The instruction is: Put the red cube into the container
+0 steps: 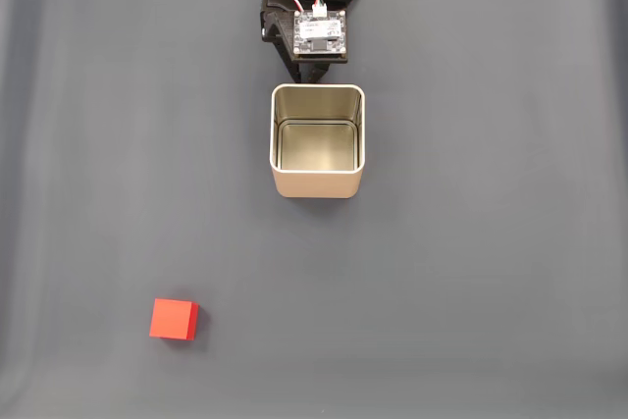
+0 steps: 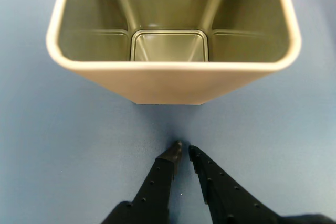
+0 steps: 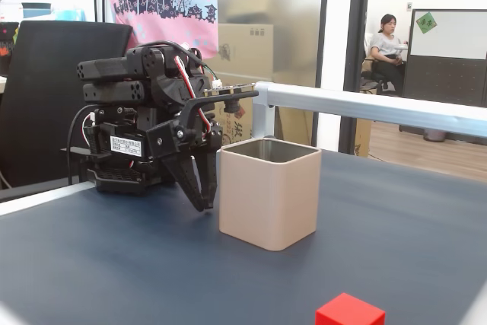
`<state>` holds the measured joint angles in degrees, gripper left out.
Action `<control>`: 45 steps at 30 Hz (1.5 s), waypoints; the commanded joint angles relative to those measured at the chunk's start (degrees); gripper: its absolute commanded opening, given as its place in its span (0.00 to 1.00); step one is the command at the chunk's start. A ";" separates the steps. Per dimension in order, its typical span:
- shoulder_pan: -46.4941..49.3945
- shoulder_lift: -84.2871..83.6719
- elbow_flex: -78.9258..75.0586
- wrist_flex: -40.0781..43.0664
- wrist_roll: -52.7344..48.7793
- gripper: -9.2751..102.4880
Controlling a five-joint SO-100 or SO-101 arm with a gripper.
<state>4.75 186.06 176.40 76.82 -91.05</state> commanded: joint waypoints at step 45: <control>26.28 2.37 -4.57 -0.70 -14.15 0.08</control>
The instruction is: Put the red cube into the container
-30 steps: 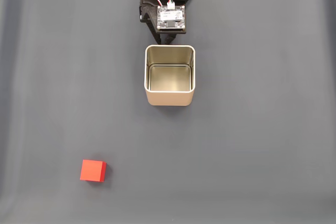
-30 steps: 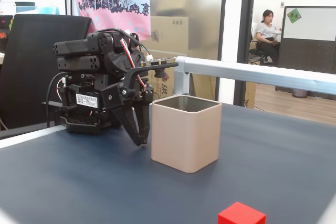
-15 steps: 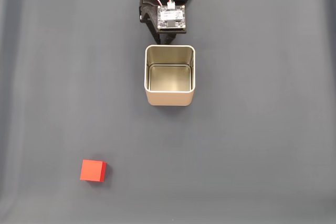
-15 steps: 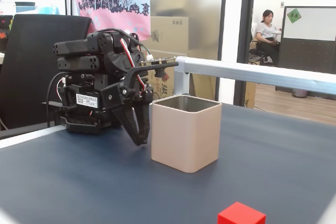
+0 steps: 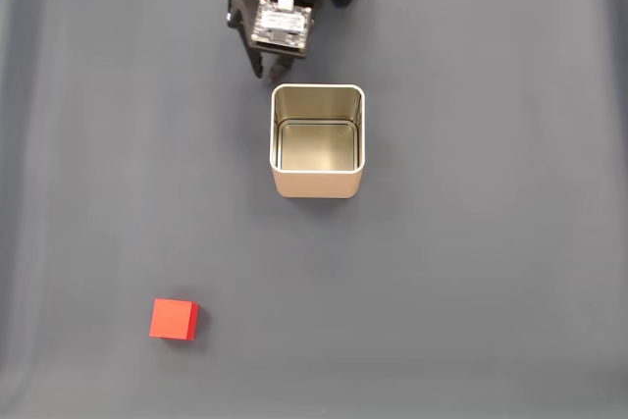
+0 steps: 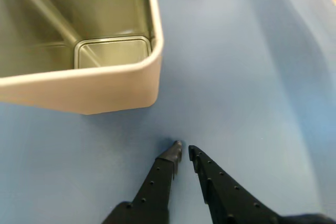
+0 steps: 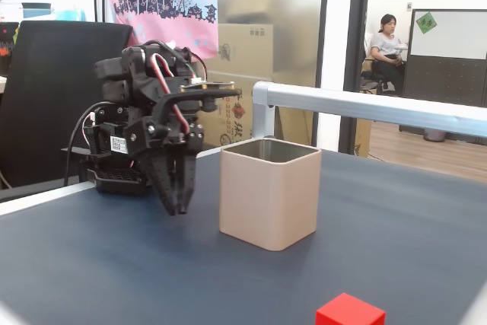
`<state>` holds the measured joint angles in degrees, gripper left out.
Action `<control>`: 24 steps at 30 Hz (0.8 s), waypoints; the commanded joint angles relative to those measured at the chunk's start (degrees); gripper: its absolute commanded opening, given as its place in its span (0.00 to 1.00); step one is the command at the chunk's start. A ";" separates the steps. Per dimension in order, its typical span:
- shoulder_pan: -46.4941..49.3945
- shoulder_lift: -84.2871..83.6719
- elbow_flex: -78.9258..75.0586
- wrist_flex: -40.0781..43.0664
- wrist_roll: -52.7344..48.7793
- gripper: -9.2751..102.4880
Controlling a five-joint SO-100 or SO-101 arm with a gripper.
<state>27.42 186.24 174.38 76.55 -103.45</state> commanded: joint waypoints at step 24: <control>6.50 -57.66 -60.12 -22.94 8.26 0.11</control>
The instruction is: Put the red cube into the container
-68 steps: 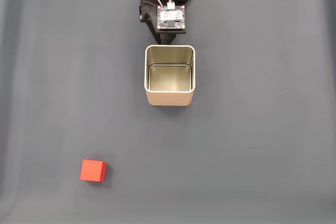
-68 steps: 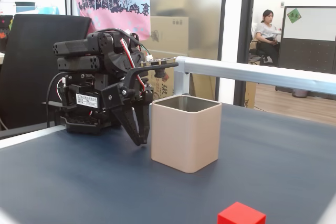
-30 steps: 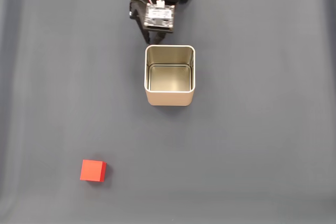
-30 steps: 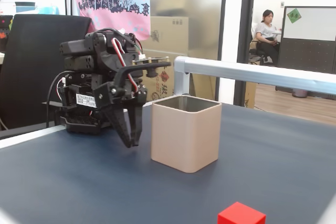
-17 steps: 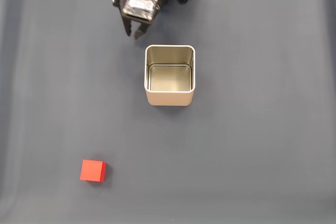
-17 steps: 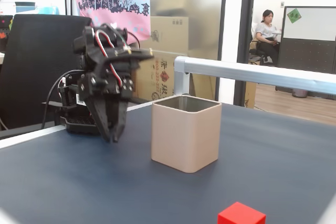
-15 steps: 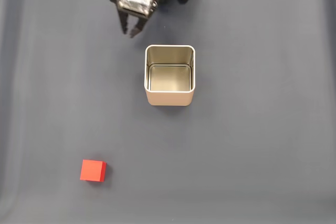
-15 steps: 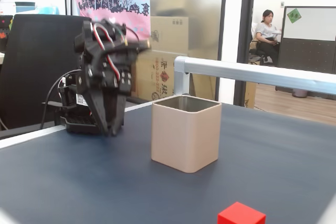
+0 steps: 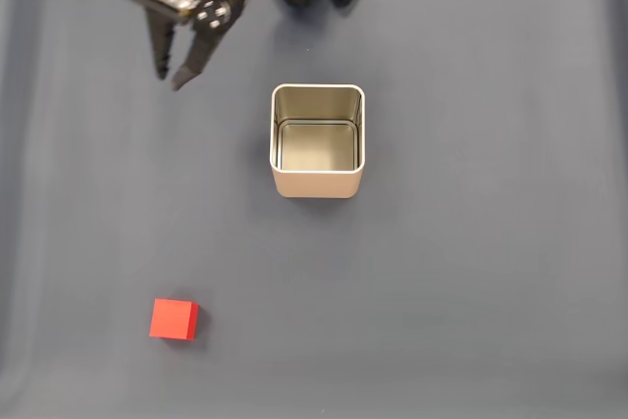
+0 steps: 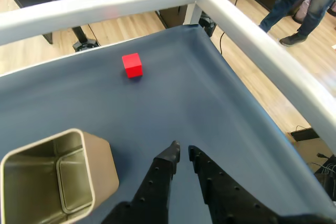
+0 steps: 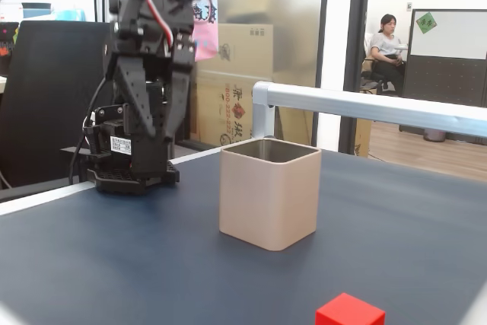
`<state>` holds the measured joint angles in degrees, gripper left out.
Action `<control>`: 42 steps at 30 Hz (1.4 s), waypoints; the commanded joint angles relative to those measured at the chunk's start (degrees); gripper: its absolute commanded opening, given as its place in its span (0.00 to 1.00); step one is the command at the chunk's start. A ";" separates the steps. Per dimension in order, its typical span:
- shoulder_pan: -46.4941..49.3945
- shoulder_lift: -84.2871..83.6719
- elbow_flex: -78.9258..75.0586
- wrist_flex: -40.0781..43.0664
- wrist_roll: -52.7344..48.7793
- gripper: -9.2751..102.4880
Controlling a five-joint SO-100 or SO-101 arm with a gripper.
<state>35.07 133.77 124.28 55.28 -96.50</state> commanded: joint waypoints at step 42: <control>-12.74 -79.80 -62.93 -24.61 -7.82 0.43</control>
<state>23.38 54.49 66.01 31.90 -105.91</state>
